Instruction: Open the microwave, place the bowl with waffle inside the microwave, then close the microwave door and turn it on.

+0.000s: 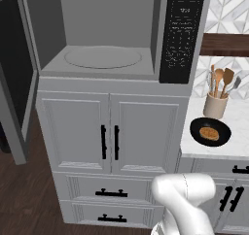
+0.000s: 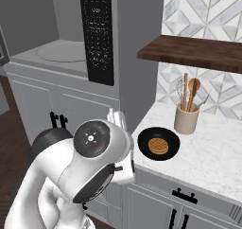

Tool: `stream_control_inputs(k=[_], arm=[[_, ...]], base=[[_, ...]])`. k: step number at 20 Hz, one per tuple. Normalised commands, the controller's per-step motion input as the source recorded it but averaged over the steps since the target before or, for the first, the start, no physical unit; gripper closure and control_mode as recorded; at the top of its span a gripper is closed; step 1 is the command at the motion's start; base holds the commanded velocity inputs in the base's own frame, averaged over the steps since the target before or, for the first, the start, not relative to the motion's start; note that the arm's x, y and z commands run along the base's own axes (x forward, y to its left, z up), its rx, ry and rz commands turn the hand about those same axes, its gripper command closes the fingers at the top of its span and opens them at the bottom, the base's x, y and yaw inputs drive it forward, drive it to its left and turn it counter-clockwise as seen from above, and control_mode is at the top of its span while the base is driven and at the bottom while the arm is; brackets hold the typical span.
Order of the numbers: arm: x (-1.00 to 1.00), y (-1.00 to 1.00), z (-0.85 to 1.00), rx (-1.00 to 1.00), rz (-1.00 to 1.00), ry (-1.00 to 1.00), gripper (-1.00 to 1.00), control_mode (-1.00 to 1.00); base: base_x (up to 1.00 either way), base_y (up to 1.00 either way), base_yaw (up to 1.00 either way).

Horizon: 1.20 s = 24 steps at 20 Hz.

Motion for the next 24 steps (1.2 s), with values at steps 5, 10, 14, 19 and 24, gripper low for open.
stream_control_inputs(k=[5, 10, 14, 19, 24], arm=[[0.19, -0.28, -0.35, 0.0, 0.0, 0.39, -1.0, -1.0], [0.22, 0.0, -0.31, 0.0, 0.02, 0.22, -1.0, -1.0], [0.15, 0.0, -0.25, 0.08, 0.1, -0.04, -1.0, -1.0], [0.34, 0.0, -0.12, 0.15, 0.12, -0.07, -1.0, -1.0], [0.42, -0.07, -0.08, 0.02, 0.1, 0.06, -1.0, -1.0]], base=[[0.0, 0.0, 0.0], [0.0, 0.0, 0.0], [0.0, 0.0, 0.0], [0.0, 0.0, 0.0], [0.0, 0.0, 0.0]])
